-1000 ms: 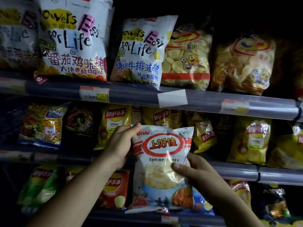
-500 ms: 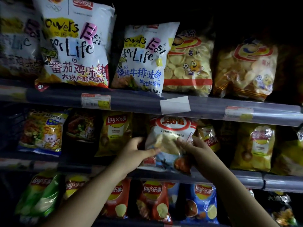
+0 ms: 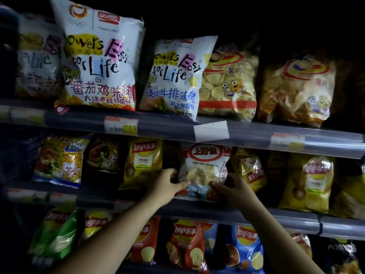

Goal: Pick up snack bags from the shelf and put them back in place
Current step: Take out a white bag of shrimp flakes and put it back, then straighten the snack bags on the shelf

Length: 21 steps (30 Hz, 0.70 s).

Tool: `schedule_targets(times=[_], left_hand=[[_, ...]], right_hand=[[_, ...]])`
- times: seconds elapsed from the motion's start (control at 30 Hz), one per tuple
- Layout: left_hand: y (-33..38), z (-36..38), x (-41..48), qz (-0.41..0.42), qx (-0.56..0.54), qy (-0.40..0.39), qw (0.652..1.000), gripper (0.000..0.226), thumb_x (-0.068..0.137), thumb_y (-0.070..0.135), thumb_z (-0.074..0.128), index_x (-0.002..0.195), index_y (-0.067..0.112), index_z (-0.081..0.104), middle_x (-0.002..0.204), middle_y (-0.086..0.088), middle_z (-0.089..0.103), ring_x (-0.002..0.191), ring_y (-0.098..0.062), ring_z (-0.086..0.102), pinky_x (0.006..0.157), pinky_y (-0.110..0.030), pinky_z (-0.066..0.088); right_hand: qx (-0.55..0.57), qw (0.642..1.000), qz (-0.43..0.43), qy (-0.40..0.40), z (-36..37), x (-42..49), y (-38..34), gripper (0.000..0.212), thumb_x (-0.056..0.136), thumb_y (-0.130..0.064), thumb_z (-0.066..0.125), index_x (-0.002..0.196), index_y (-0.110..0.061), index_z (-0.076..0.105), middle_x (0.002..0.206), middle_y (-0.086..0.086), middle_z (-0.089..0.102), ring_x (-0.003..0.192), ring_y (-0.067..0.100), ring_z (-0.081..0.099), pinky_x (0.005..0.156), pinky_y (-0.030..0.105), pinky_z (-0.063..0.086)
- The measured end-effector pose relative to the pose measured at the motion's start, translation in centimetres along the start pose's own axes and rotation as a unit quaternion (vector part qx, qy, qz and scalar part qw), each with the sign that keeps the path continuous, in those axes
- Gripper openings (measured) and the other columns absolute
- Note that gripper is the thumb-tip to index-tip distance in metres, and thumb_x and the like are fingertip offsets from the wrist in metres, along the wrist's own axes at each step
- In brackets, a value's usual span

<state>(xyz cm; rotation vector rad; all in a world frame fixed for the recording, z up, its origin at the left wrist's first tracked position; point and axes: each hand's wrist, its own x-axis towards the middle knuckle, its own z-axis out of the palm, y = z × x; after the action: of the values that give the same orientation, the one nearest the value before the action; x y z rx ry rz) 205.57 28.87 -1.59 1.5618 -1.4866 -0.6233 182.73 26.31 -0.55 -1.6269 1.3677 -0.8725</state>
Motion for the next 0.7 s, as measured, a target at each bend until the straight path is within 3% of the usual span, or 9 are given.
schedule_targets(times=[0.1,0.2,0.27,0.33,0.43,0.5,0.6,0.7], left_hand=[[0.5,-1.6,-1.4,0.017,-0.002,0.038,0.999,0.037,0.085,0.034,0.075,0.115,0.015,0.065,0.109,0.004,0.069,0.097,-0.009,0.065,0.087,-0.028,0.054],[-0.1,-5.2,-3.0,0.046,0.017,0.146,0.988,0.023,0.086,0.028,0.074,0.106,0.018,0.066,0.098,0.007,0.071,0.091,-0.004,0.066,0.081,-0.023,0.056],[-1.2,-7.5,-3.6,0.057,0.055,0.247,0.966,0.025,0.084,0.025,0.076,0.104,0.019,0.063,0.101,0.008,0.068,0.093,-0.006,0.065,0.081,-0.024,0.054],[-2.5,-9.1,-3.2,0.022,0.095,0.278,0.956,0.044,0.081,0.030,0.078,0.117,0.018,0.055,0.117,0.004,0.064,0.105,-0.013,0.061,0.088,-0.030,0.051],[-4.5,-10.2,-1.3,-0.104,0.096,0.168,0.976,0.091,0.072,0.055,0.079,0.144,0.016,0.039,0.142,-0.004,0.054,0.128,-0.026,0.054,0.101,-0.039,0.047],[-5.5,-10.6,0.0,-0.131,0.069,0.099,0.984,0.101,0.063,0.067,0.079,0.145,0.020,0.043,0.141,-0.001,0.058,0.127,-0.023,0.056,0.103,-0.040,0.047],[-6.6,-11.4,0.9,-0.114,0.004,0.080,0.990,0.049,0.075,0.039,0.083,0.118,0.024,0.067,0.110,0.004,0.073,0.107,-0.019,0.068,0.091,-0.036,0.055],[-7.0,-13.4,0.4,-0.083,-0.050,0.074,0.993,0.033,0.077,0.034,0.083,0.105,0.021,0.071,0.097,0.004,0.075,0.092,-0.015,0.071,0.073,-0.027,0.056]], right_hand=[[0.038,0.995,-0.038,0.084,-0.2,-1.5,-0.4,0.040,0.085,-0.040,0.073,0.119,-0.024,0.059,0.108,0.004,0.073,0.094,0.020,0.074,0.080,0.049,0.065],[0.054,0.974,-0.113,0.189,-0.4,-2.5,-2.1,0.018,0.090,-0.037,0.067,0.107,-0.033,0.061,0.101,-0.001,0.073,0.093,0.019,0.073,0.081,0.050,0.063],[0.035,0.961,-0.187,0.202,0.6,-3.2,-4.3,0.008,0.091,-0.034,0.066,0.098,-0.031,0.063,0.093,-0.005,0.073,0.087,0.012,0.071,0.078,0.039,0.061],[0.023,0.957,-0.237,0.164,3.0,-4.1,-6.3,0.004,0.093,-0.025,0.065,0.090,-0.028,0.063,0.085,-0.005,0.072,0.077,0.006,0.069,0.067,0.025,0.059],[-0.001,0.971,-0.235,0.052,8.2,-4.9,-8.5,0.004,0.093,-0.028,0.063,0.092,-0.031,0.062,0.087,-0.006,0.071,0.078,0.005,0.069,0.066,0.028,0.061],[-0.033,0.975,-0.217,0.015,10.8,-4.0,-9.4,0.008,0.094,-0.028,0.064,0.101,-0.031,0.062,0.096,-0.008,0.070,0.086,0.005,0.068,0.076,0.034,0.063],[-0.059,0.986,-0.154,-0.014,13.6,-2.2,-10.2,0.040,0.095,-0.028,0.067,0.132,-0.019,0.054,0.123,-0.006,0.062,0.108,0.014,0.063,0.097,0.041,0.058],[-0.060,0.994,-0.091,-0.008,15.2,-0.8,-10.0,0.068,0.087,-0.049,0.072,0.142,-0.019,0.046,0.138,0.002,0.062,0.124,0.022,0.062,0.103,0.047,0.055]])
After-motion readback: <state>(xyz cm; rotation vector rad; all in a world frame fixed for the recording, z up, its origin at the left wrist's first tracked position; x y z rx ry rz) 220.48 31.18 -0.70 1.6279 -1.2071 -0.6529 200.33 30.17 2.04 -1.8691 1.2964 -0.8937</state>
